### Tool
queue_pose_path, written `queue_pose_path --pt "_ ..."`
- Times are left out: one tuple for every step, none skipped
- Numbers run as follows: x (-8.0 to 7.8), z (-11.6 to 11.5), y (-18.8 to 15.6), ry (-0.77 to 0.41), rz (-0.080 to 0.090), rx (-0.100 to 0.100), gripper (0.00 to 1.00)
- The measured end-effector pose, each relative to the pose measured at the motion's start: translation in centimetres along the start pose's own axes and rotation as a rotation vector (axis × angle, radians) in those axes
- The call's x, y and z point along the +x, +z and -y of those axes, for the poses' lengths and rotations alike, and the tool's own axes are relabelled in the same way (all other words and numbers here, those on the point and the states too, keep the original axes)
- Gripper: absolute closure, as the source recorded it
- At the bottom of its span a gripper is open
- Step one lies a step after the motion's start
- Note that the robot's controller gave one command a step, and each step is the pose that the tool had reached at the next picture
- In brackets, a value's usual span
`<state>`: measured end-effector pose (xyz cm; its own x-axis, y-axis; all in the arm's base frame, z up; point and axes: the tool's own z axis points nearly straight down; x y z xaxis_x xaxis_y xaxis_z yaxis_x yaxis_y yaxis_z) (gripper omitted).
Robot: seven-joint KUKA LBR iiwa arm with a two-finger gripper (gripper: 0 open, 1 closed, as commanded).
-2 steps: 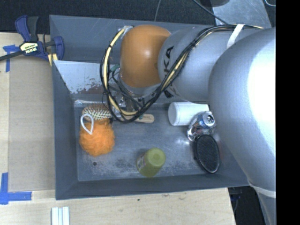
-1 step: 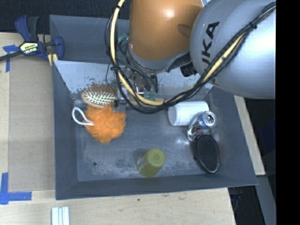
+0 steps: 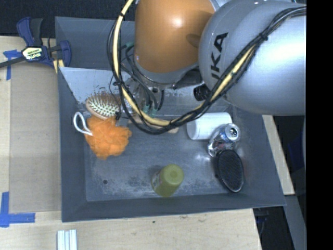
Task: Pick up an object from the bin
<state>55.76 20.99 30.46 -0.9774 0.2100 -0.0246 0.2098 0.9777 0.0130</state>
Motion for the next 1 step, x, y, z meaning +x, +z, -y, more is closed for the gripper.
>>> queue_pose_path --pt "4.23 0.55 -5.28 -0.319 0.006 -0.003 1.00"
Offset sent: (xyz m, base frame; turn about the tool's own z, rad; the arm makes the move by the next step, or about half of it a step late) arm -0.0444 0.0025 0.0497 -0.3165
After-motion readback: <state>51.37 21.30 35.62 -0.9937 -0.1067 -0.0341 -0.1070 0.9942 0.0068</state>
